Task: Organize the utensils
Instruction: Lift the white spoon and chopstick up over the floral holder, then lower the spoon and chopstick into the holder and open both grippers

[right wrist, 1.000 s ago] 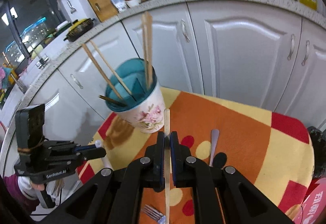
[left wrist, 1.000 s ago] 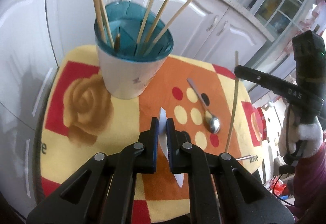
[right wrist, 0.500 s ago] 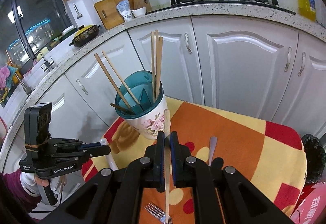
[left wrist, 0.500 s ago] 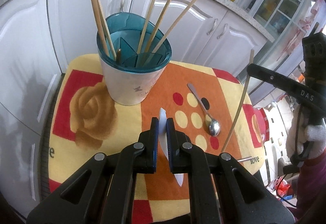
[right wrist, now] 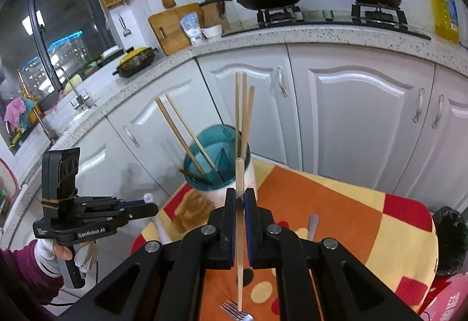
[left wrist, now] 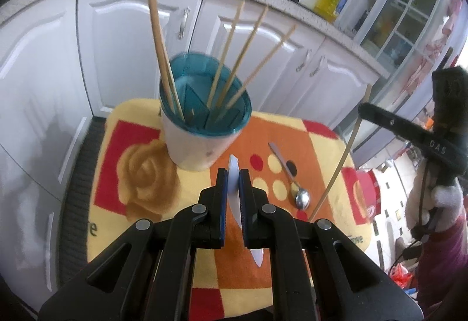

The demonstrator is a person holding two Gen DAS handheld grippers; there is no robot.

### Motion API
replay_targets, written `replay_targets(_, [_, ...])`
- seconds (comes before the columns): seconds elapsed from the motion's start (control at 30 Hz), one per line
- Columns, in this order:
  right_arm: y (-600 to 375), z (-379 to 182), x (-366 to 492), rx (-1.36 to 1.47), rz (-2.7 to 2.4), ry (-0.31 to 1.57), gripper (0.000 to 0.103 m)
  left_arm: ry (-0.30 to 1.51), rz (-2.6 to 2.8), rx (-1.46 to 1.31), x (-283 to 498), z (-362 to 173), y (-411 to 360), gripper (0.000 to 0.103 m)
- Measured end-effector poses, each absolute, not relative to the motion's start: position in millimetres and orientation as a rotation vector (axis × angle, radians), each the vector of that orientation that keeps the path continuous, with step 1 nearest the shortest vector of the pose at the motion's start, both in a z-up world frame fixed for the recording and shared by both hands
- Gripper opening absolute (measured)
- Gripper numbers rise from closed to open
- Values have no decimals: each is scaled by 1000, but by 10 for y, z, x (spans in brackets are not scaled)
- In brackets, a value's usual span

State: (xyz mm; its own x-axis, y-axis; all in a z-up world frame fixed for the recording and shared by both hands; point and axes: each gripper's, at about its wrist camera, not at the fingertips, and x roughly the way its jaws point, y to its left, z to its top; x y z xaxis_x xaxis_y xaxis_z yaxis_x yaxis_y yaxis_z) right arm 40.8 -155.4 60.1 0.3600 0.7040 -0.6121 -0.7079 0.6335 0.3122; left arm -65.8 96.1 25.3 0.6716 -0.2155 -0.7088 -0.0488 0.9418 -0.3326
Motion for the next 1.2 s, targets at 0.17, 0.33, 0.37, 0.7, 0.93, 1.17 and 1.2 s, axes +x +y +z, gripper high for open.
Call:
replay_targets(0.17, [-1535, 888, 485, 40, 934, 729, 5, 755, -82, -328, -664, 651, 1141, 6])
replay_targets(0.33, [-1449, 1237, 597, 90, 938, 645, 5, 651, -29, -268, -569, 1047, 1240, 6])
replay_targets(0.37, [-1419, 1309, 620, 96, 935, 627, 5, 628, -13, -247, -540, 1114, 1244, 6])
replay_targets(0.7, [-850, 1745, 886, 88, 901, 504, 5, 534, 131, -82, 78, 1194, 1245, 6])
replay_targets(0.93, [-472, 1484, 1036, 37, 882, 530, 5, 616, 170, -14, 418, 739, 1205, 6])
replay_targets(1.17, [-362, 975, 1083, -12, 882, 622, 5, 661, 186, 33, 517, 424, 1115, 6])
replay_targets(1.2, [-348, 907, 1097, -12, 889, 642, 5, 670, 183, 26, 529, 379, 1117, 6])
